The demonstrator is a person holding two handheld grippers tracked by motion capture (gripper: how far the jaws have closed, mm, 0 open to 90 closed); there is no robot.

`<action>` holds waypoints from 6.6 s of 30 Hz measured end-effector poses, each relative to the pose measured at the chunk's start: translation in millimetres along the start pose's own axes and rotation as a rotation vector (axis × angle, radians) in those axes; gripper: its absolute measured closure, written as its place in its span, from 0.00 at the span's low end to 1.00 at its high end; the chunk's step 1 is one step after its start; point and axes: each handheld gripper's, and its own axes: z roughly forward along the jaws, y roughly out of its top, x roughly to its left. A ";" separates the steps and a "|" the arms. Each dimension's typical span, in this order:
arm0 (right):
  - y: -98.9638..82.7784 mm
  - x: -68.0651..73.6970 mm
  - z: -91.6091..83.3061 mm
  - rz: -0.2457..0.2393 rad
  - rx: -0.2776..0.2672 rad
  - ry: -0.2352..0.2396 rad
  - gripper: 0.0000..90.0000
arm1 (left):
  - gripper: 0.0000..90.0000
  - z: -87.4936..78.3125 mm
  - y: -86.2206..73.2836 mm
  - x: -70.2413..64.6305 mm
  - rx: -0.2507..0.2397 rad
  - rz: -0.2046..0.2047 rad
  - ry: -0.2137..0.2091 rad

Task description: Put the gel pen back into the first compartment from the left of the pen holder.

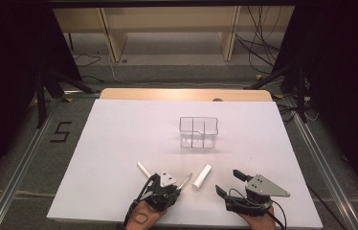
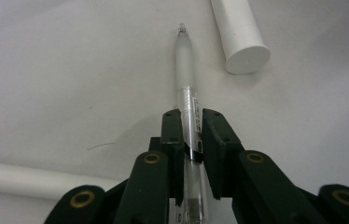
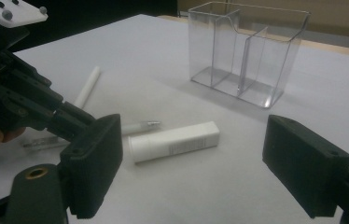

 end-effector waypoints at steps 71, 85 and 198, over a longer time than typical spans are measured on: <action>20.6 1.7 85.2 0.679 0.063 0.421 0.48 | 0.88 -31.9 7.7 1.9 -0.362 -0.086 -0.118; 19.4 2.5 95.4 0.776 0.067 0.487 0.61 | 0.88 -32.7 7.7 0.9 -0.379 -0.089 -0.127; 157.6 -50.4 120.8 0.360 -0.186 0.094 0.89 | 0.22 -52.1 -16.6 74.1 -0.321 -0.031 -0.029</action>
